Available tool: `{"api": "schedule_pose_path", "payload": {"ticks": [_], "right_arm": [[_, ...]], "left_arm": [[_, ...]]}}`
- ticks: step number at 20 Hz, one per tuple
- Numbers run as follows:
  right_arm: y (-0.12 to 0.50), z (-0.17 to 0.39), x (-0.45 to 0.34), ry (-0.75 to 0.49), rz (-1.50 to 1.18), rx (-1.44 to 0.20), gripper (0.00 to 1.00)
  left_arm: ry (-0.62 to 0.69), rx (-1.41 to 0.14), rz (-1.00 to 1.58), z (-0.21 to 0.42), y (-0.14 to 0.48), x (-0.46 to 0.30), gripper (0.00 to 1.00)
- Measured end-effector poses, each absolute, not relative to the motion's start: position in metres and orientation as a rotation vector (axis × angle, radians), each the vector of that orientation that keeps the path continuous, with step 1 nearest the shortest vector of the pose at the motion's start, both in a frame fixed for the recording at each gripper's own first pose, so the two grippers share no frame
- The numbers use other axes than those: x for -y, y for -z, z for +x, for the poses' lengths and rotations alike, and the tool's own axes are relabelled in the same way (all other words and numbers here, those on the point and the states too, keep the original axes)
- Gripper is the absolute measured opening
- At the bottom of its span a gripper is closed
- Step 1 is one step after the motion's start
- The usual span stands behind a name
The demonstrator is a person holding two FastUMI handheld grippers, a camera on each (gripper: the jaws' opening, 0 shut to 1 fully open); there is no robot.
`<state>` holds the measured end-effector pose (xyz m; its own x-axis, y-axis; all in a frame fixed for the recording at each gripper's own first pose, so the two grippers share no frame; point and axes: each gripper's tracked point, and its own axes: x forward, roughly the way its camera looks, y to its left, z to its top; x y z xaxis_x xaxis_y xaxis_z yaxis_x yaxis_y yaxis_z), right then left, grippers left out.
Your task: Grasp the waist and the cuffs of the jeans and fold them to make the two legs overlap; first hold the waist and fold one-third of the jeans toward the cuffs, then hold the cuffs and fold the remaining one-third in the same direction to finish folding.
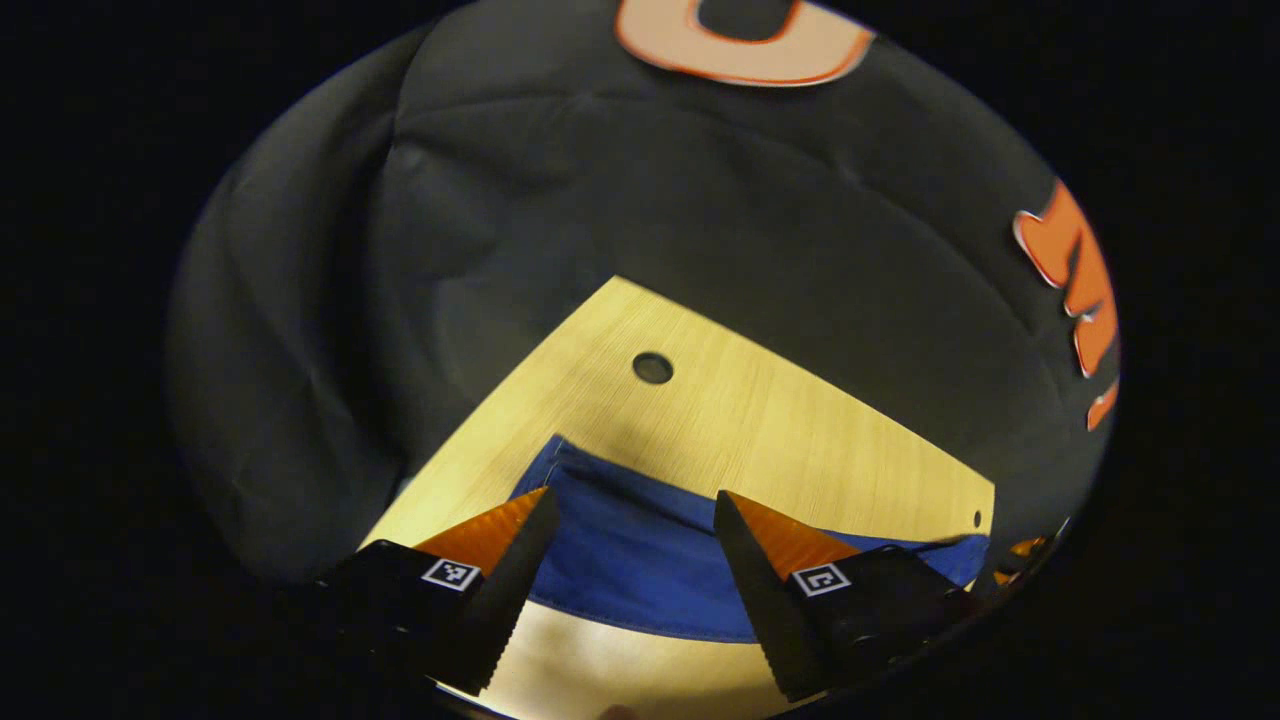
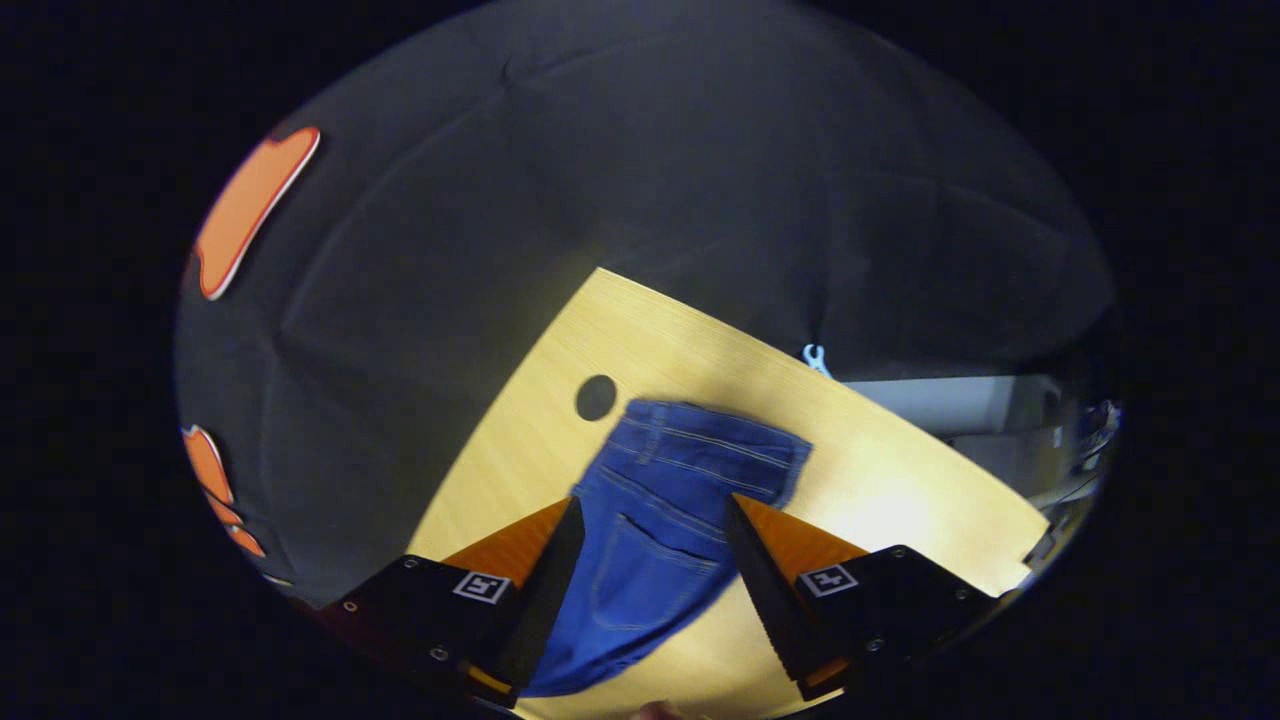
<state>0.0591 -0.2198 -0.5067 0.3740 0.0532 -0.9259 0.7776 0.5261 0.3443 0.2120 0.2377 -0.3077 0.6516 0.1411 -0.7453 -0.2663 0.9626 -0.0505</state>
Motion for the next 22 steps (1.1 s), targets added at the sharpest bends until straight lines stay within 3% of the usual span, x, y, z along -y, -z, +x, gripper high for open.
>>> {"api": "schedule_pose_path", "payload": {"ticks": [6,14,19,20,21,22], "right_arm": [[0.558,0.02,0.207,0.584,0.987,-1.2,0.96],[0.604,0.038,0.221,0.671,1.083,-1.172,0.96],[0.616,0.04,0.227,0.667,0.981,-1.181,0.94],[0.617,0.033,0.228,0.686,0.947,-1.208,0.82],[0.617,0.032,0.23,0.7,0.909,-1.221,0.84],[0.615,0.034,0.229,0.687,0.879,-1.227,0.68]], "left_arm": [[-0.108,-0.585,-0.023,0.197,0.257,-0.19,0.98],[-0.066,-0.545,0.068,0.159,0.242,-0.14,0.98],[-0.082,-0.541,0.07,0.143,0.236,-0.135,0.98],[-0.088,-0.54,0.066,0.141,0.235,-0.136,0.98],[-0.088,-0.542,0.056,0.139,0.236,-0.136,0.98],[-0.092,-0.546,0.045,0.138,0.238,-0.135,0.98]]}}
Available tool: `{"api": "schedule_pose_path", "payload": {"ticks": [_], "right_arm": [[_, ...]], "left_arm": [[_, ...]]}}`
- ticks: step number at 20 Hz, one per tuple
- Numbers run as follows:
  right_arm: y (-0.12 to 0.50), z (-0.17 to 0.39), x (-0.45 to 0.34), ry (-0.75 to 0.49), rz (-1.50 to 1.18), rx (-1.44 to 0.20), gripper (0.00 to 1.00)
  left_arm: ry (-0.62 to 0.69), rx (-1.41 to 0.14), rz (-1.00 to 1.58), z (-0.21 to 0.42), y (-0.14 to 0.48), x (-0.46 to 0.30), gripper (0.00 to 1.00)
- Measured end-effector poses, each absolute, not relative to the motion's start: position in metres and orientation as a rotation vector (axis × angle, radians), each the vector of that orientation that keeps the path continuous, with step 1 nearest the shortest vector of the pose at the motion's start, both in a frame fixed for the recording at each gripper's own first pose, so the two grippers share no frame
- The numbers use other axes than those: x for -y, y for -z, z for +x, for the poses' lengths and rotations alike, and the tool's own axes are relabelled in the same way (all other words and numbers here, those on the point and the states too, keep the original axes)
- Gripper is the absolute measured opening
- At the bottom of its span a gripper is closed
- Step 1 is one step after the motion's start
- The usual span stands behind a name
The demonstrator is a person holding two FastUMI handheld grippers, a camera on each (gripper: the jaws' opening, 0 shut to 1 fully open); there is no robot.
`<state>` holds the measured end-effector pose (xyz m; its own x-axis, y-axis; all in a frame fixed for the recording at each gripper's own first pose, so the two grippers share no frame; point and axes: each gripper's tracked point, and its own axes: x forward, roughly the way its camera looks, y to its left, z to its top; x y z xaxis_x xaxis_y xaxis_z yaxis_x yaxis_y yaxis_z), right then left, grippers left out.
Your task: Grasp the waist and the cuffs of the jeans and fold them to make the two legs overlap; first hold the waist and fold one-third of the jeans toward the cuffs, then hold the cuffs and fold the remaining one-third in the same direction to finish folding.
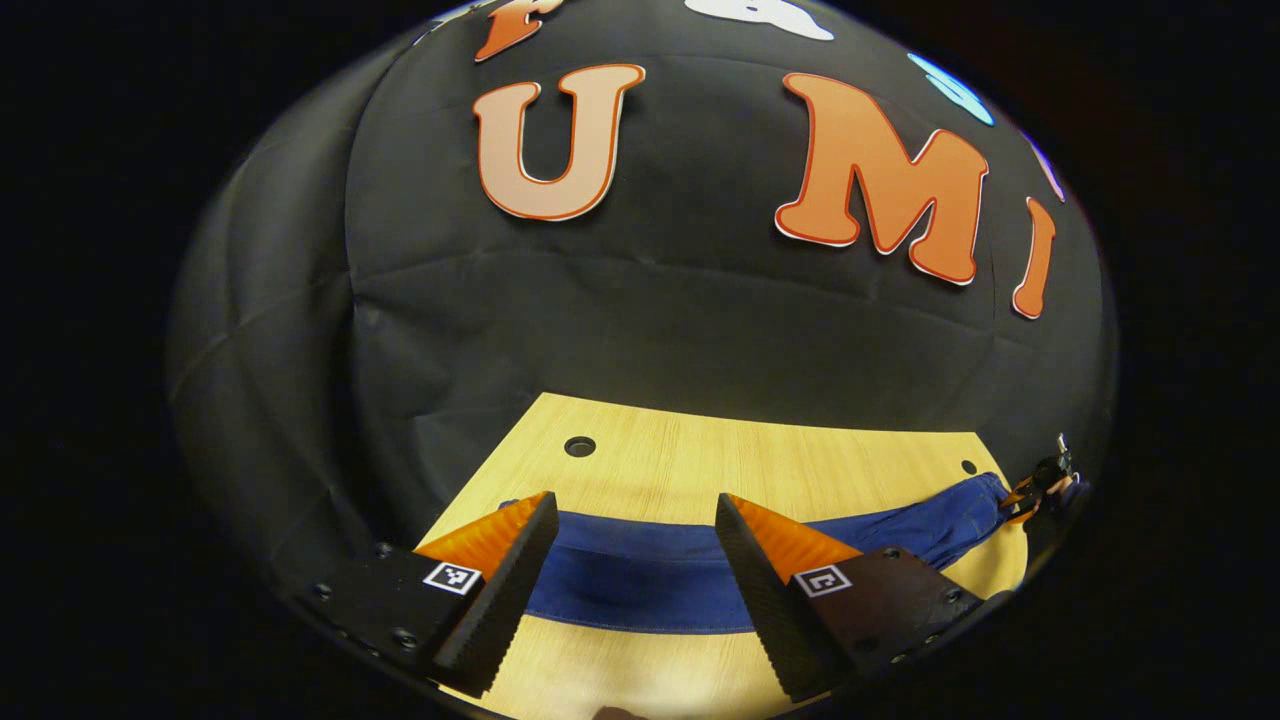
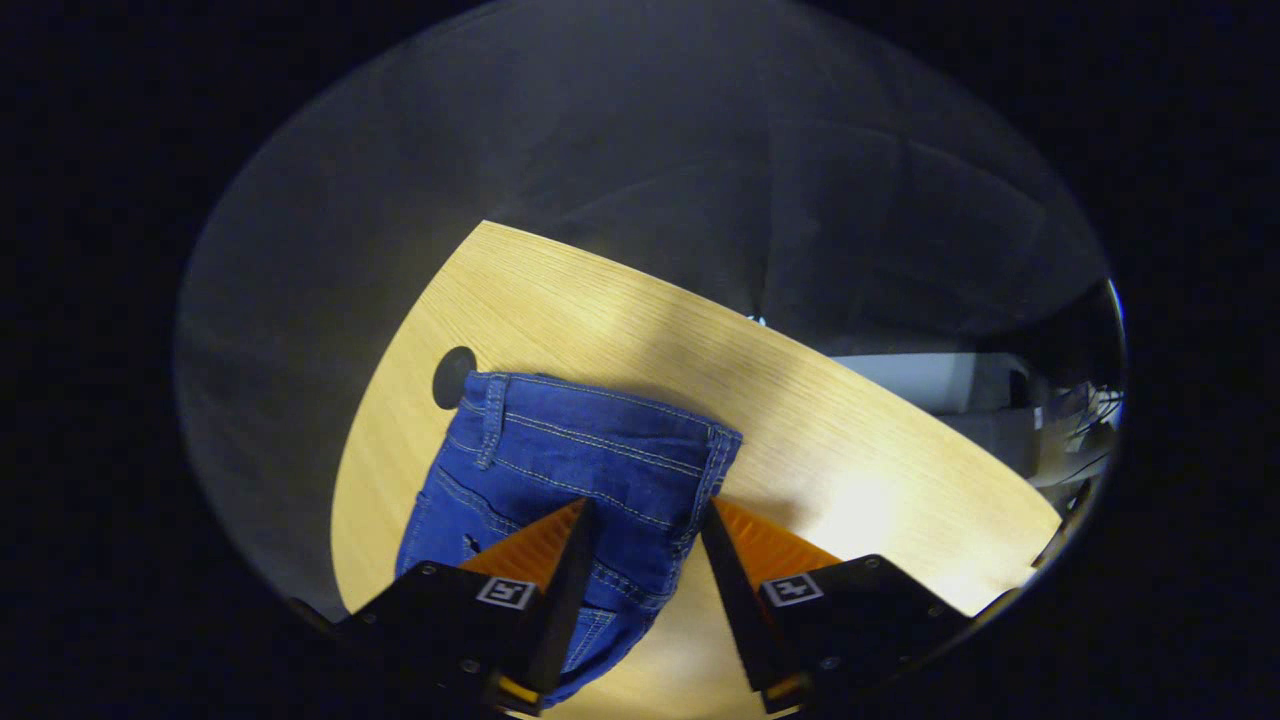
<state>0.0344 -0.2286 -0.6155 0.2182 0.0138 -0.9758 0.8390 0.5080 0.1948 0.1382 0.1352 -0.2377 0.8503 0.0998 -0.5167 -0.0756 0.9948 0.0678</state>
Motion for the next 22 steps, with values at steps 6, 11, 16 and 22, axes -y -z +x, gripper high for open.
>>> {"api": "schedule_pose_path", "payload": {"ticks": [6,11,16,22], "right_arm": [[0.618,0.022,0.22,0.636,1.053,-1.204,0.25],[0.589,-0.006,0.26,0.661,1.011,-1.147,0.24],[0.581,0.005,0.258,0.587,1.074,-1.095,0.17],[0.598,-0.001,0.256,0.689,1.06,-1.149,0.95]], "left_arm": [[-0.084,-0.559,0.036,0.134,0.24,-0.134,0.98],[-0.069,-0.572,0.022,0.133,0.244,-0.132,0.98],[-0.042,-0.602,0.005,0.142,0.259,-0.123,0.98],[-0.041,-0.602,0.013,0.14,0.259,-0.125,0.98]]}}
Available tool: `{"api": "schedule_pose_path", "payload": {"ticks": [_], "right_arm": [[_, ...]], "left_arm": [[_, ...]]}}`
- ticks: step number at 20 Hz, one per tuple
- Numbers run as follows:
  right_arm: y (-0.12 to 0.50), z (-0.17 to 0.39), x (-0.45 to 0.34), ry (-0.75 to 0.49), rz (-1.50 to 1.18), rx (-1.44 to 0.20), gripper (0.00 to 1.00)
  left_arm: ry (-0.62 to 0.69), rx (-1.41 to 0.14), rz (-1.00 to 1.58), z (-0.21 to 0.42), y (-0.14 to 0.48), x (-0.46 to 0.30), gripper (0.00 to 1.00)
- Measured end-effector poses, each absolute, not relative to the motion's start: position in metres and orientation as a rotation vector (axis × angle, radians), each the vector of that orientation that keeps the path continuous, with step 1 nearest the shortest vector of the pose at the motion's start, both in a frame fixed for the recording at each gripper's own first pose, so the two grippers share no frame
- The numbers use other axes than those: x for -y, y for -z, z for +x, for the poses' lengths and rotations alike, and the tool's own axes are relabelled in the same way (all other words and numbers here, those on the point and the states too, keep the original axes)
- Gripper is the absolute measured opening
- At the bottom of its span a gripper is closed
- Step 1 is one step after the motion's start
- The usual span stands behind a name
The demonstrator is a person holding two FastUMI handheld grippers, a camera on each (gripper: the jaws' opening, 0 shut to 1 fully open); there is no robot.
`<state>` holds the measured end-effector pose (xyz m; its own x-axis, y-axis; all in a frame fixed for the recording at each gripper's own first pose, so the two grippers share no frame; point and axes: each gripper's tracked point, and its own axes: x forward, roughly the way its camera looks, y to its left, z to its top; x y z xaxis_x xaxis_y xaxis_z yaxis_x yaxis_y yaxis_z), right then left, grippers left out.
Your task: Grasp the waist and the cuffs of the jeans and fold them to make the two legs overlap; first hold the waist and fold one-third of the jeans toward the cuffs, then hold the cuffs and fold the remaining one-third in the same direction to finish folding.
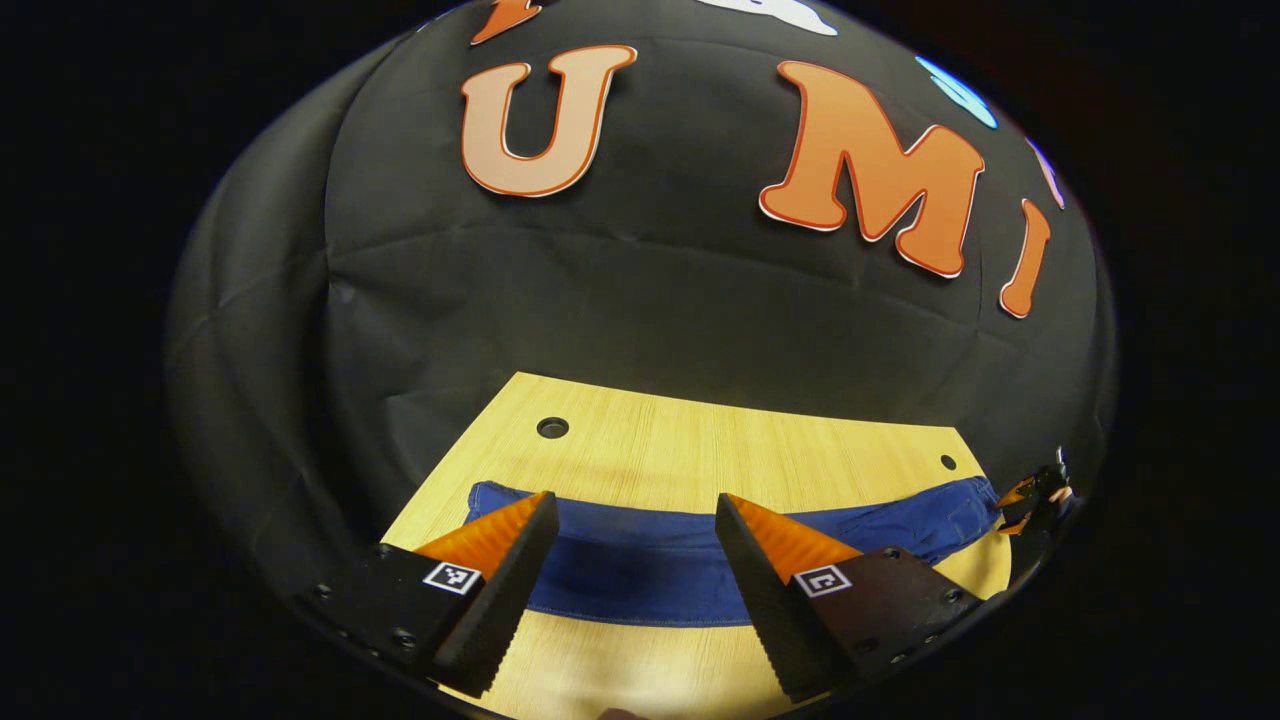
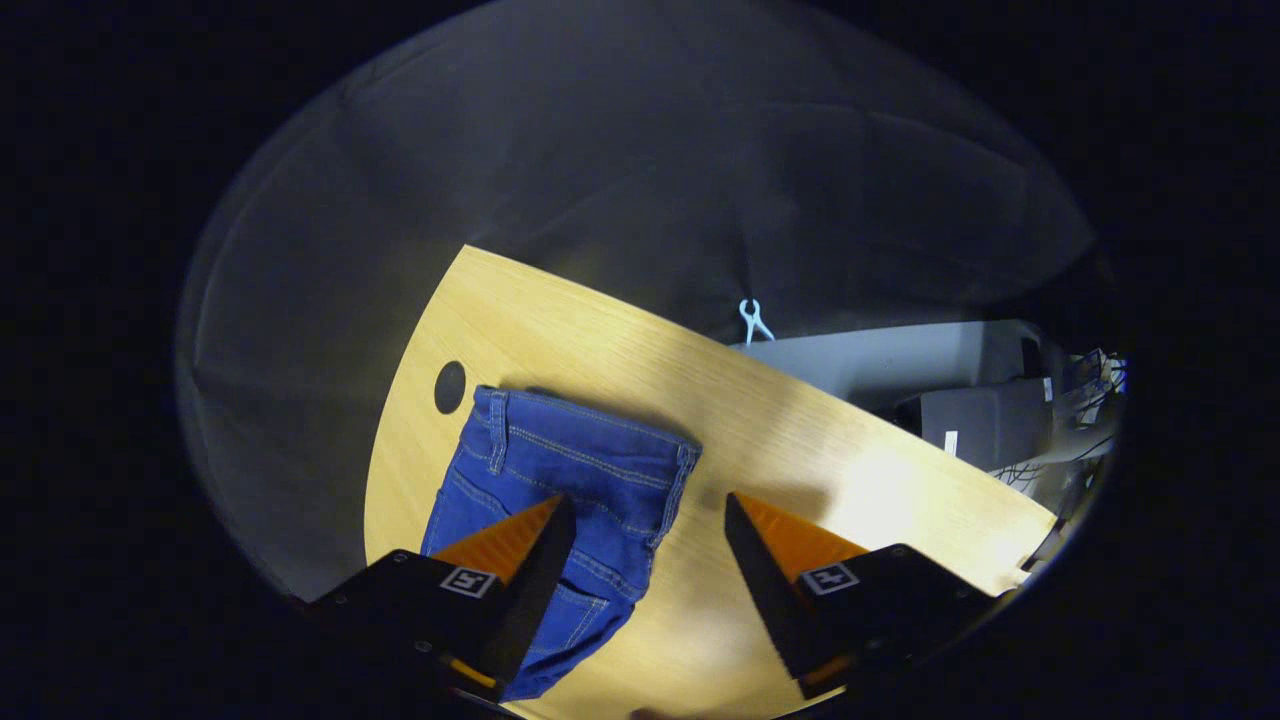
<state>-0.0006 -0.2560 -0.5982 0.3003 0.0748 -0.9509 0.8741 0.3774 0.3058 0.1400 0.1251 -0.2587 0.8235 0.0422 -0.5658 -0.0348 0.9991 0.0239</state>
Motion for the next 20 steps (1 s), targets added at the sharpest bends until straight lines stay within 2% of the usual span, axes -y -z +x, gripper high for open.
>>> {"api": "schedule_pose_path", "payload": {"ticks": [3,5,7,8,9,10,14,16,20], "right_arm": [[0.606,0.007,0.247,0.696,1.114,-1.185,0.96],[0.613,0.022,0.251,0.708,1.084,-1.145,0.96],[0.614,0.021,0.255,0.727,0.984,-1.199,0.96],[0.62,0.019,0.26,0.73,0.924,-1.206,0.93],[0.62,0.016,0.26,0.683,0.887,-1.208,0.96],[0.615,0.015,0.26,0.654,0.915,-1.187,0.65],[0.605,0.013,0.264,0.688,1.09,-1.145,0.19],[0.604,0.014,0.262,0.675,1.094,-1.134,0.19],[0.569,0.028,0.262,0.594,1.098,-1.013,0.19]], "left_arm": [[-0.071,-0.61,-0.012,0.138,0.261,-0.132,0.98],[-0.089,-0.622,-0.025,0.137,0.265,-0.135,0.98],[-0.096,-0.632,-0.029,0.135,0.267,-0.136,0.98],[-0.099,-0.633,-0.028,0.135,0.267,-0.136,0.98],[-0.095,-0.635,-0.028,0.136,0.268,-0.135,0.98],[-0.095,-0.631,-0.027,0.135,0.267,-0.134,0.98],[-0.086,-0.647,-0.027,0.135,0.272,-0.131,0.98],[-0.082,-0.649,-0.037,0.135,0.274,-0.13,0.98],[-0.08,-0.648,-0.048,0.136,0.275,-0.131,0.98]]}}
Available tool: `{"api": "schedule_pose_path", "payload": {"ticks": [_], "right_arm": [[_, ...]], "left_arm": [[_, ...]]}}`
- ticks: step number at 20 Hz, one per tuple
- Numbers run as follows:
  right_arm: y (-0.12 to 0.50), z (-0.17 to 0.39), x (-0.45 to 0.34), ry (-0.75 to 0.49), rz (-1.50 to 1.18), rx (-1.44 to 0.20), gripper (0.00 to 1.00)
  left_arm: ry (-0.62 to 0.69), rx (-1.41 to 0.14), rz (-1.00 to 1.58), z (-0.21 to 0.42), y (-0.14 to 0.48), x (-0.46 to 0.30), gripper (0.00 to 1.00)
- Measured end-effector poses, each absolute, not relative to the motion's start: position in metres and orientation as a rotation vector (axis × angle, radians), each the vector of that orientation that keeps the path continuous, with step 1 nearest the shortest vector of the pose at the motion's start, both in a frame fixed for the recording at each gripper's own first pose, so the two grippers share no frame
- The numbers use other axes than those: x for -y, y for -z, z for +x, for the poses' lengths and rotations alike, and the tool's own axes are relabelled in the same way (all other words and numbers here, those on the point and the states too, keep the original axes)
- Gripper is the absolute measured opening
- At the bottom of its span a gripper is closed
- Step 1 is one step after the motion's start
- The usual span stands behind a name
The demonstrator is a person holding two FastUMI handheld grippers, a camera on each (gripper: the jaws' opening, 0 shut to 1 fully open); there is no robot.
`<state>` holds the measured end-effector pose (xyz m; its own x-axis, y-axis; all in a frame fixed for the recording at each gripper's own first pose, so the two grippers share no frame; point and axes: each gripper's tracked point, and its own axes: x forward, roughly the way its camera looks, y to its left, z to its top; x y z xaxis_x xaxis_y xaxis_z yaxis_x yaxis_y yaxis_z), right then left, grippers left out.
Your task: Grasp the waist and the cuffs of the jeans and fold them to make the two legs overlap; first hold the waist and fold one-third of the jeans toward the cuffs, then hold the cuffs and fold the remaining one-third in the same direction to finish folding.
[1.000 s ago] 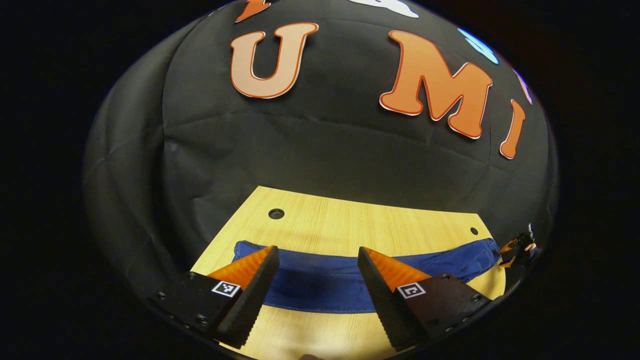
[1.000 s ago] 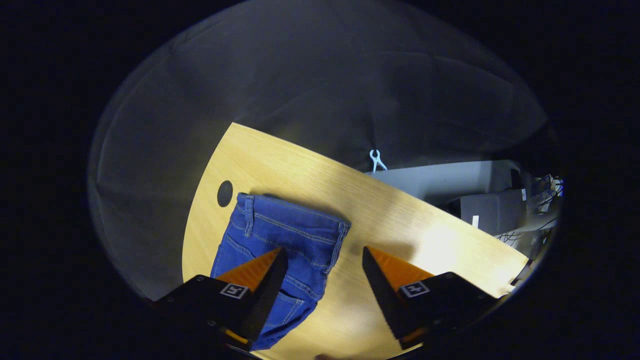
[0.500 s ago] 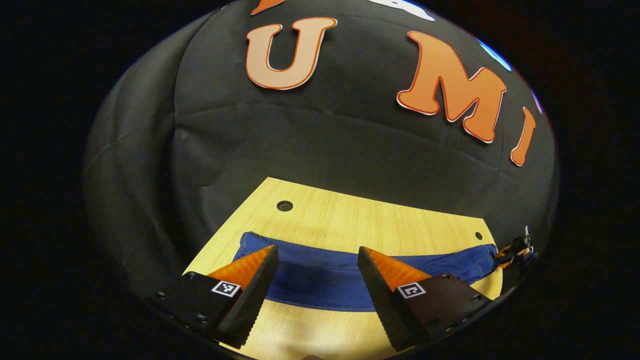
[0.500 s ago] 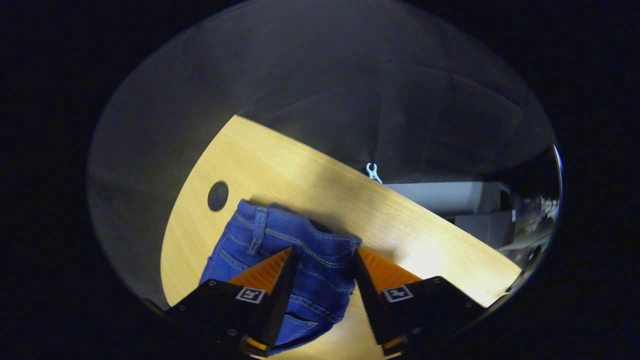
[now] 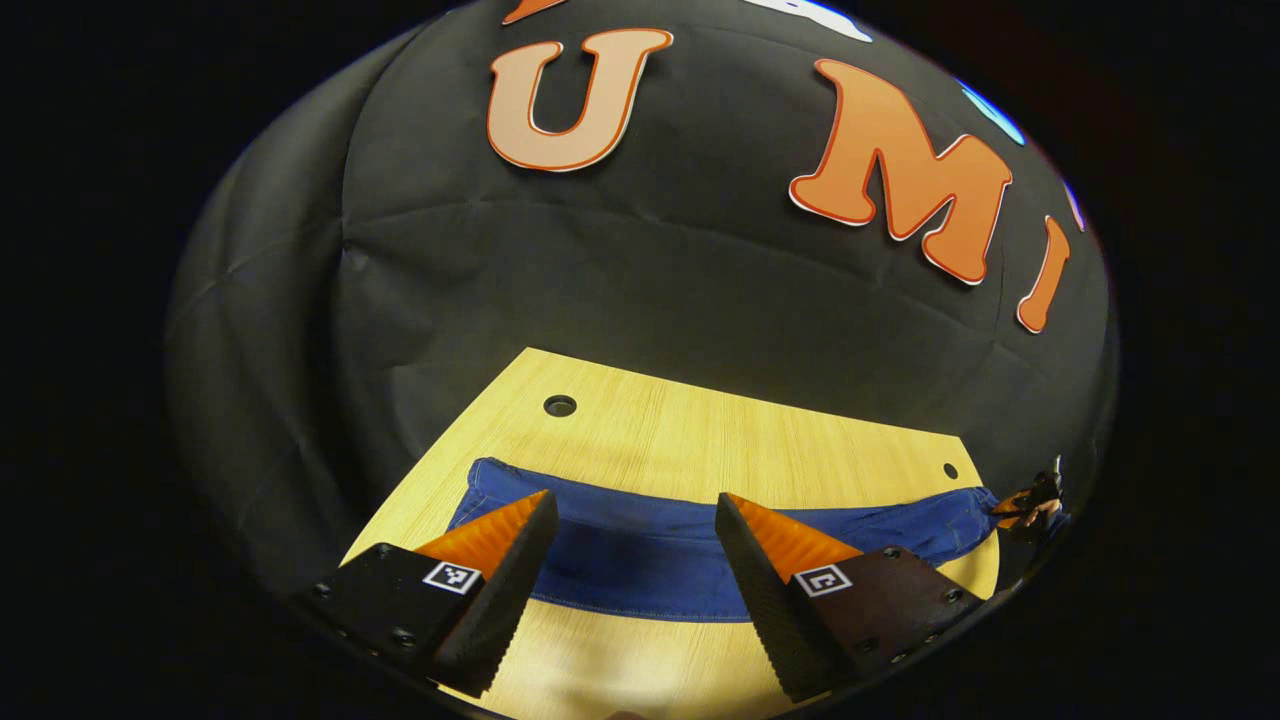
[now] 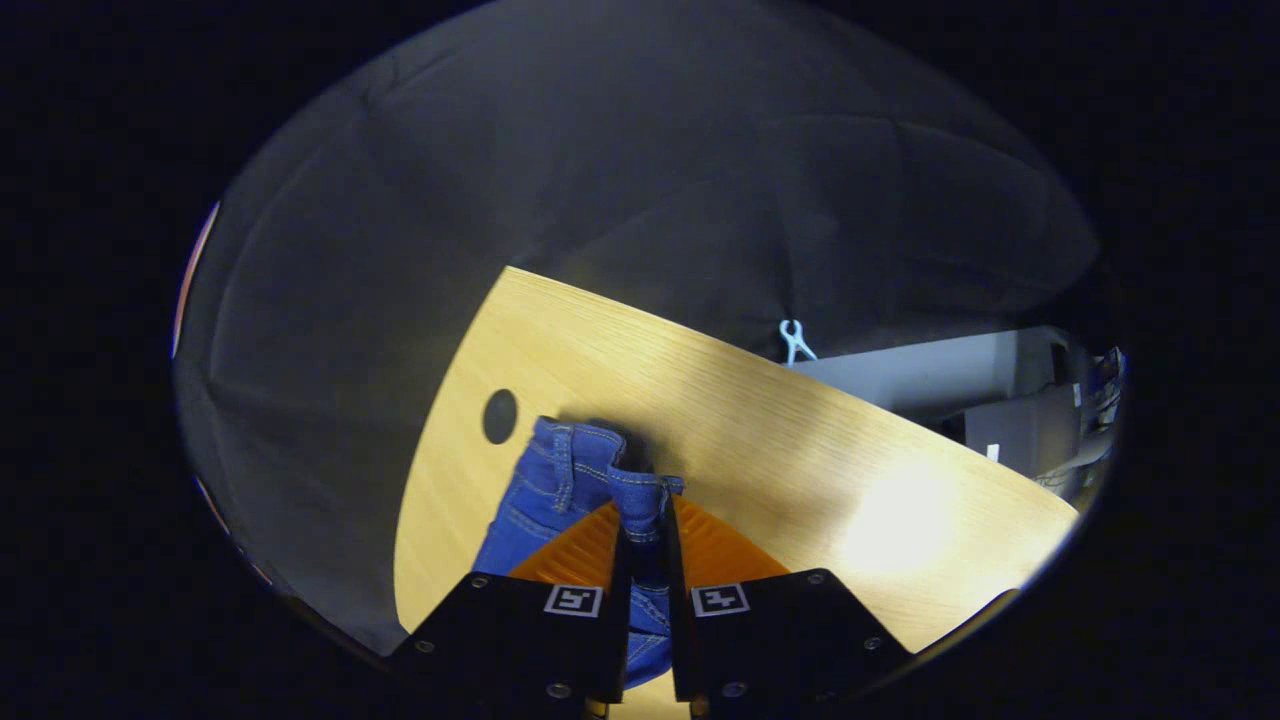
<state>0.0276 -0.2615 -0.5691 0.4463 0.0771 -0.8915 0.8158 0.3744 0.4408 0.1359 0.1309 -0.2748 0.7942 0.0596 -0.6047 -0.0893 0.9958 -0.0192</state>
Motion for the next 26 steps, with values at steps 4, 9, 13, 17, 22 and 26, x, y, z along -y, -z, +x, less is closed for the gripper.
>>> {"api": "schedule_pose_path", "payload": {"ticks": [4,9,13,17,22,26], "right_arm": [[0.526,0.047,0.25,0.478,1.101,-0.877,0.18],[0.473,0.055,0.204,0.349,1.051,-0.839,0.18],[0.431,0.064,0.16,0.249,1.012,-0.807,0.16],[0.383,0.069,0.102,0.147,0.934,-0.781,0.15],[0.353,0.072,0.002,-0.014,0.844,-0.814,0.14],[0.347,0.073,-0.066,-0.087,0.811,-0.851,0.14]], "left_arm": [[-0.076,-0.643,-0.076,0.135,0.274,-0.133,0.98],[-0.069,-0.634,-0.116,0.131,0.271,-0.14,0.98],[-0.077,-0.633,-0.142,0.12,0.271,-0.154,0.98],[-0.069,-0.628,-0.154,0.112,0.269,-0.168,0.98],[-0.071,-0.622,-0.167,0.102,0.267,-0.19,0.98],[-0.075,-0.628,-0.194,0.096,0.27,-0.208,0.98]]}}
